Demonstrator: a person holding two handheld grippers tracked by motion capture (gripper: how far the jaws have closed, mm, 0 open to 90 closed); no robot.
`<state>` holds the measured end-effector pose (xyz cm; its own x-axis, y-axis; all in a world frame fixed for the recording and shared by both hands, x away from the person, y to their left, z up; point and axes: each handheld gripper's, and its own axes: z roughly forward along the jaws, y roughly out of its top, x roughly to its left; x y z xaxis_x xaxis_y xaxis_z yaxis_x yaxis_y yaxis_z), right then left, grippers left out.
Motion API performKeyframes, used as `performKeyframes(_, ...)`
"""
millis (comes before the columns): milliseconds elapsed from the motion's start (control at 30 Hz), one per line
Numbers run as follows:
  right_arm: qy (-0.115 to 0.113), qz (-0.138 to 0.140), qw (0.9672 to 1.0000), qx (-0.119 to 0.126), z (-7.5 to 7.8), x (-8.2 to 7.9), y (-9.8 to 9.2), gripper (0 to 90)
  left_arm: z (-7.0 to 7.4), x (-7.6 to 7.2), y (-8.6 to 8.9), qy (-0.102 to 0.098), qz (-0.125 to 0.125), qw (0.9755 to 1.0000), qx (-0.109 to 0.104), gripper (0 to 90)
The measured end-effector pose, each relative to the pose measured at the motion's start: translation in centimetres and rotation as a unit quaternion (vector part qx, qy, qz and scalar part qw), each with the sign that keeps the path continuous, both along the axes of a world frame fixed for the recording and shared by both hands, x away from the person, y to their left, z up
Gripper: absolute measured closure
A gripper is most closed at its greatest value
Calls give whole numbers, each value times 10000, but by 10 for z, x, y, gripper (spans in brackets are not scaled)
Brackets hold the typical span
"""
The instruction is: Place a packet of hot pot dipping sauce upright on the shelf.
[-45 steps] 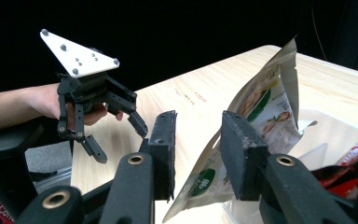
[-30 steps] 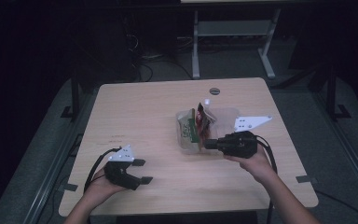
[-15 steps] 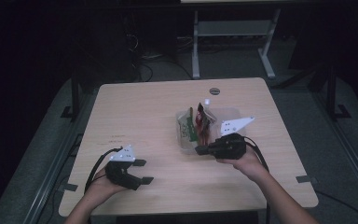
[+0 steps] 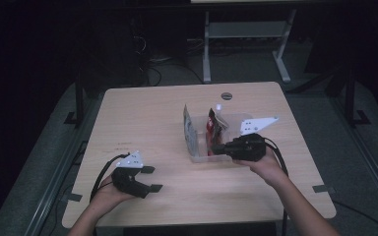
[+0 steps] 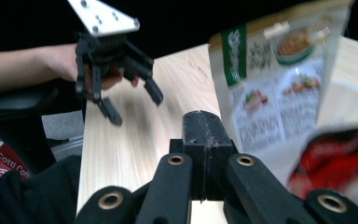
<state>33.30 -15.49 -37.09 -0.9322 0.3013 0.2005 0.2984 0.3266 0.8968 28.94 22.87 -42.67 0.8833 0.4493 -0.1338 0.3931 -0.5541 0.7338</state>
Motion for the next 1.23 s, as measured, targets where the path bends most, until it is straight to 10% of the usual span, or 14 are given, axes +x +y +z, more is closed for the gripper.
performKeyframes(467, 139, -732, 9960, -502, -22, -31, -42, 469, 1, -7, 7, -69, -11, 9999, 72, 237)
performKeyframes(1233, 133, -1518, 9774, -1464, -65, -59, -76, 259, -10, -34, 29, 57, 164, 9987, 472, 177)
